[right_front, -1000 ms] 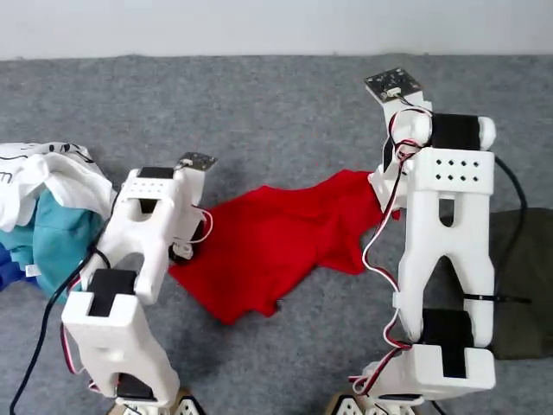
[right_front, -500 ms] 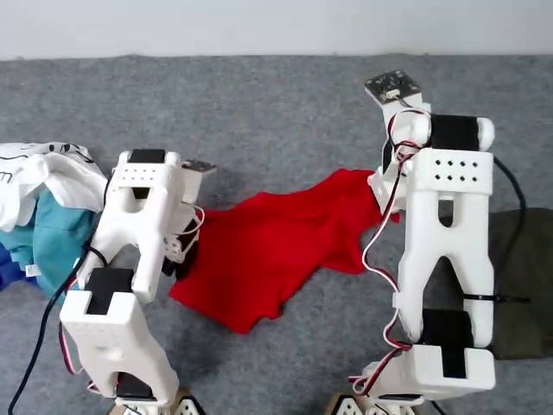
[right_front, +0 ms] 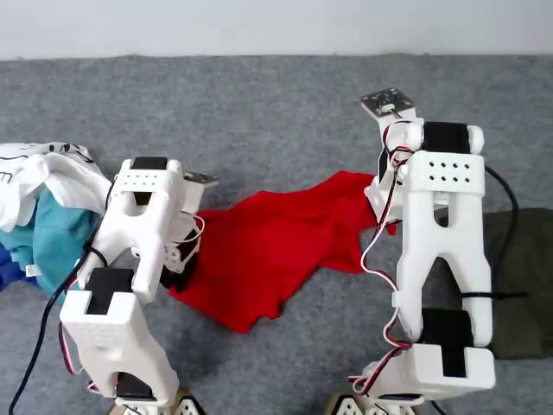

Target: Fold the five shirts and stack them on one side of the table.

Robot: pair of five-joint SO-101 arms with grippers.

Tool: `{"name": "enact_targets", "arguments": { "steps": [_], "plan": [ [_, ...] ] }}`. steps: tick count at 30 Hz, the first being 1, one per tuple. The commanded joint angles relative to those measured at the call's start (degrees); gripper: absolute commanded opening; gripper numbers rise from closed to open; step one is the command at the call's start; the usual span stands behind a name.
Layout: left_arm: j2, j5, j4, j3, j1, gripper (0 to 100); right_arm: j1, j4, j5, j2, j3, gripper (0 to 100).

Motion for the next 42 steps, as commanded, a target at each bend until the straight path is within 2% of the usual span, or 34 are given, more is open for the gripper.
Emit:
{"name": "enact_targets", "arguments": {
  "steps": [1,6,14,31,35,42],
  "plan": [
    [-0.3,-1.1,0.3,-0.4,1.1,8,0.4,-0.7,-0.9,-0.2,-1.3,1.2],
    [-0.1,1.7,-1.8,-0.5,4.0,8,0.7,-1.5,-1.0,-0.2,-1.4,1.8],
    [-0.6,2.5,0.8,-0.1,9.4,8,0.7,-1.4,-1.0,-0.3,-1.3,1.0],
    [-0.3,2.5,1.3,0.0,9.7,8,0.7,-0.1,-0.4,-0.1,-1.3,1.1],
    [-0.1,2.5,1.2,0.0,9.7,8,0.4,-0.5,3.1,-0.1,-1.3,1.5],
    [0.0,2.5,1.2,0.0,9.7,8,0.3,2.7,5.3,6.3,-1.6,14.9]
  ]
}}
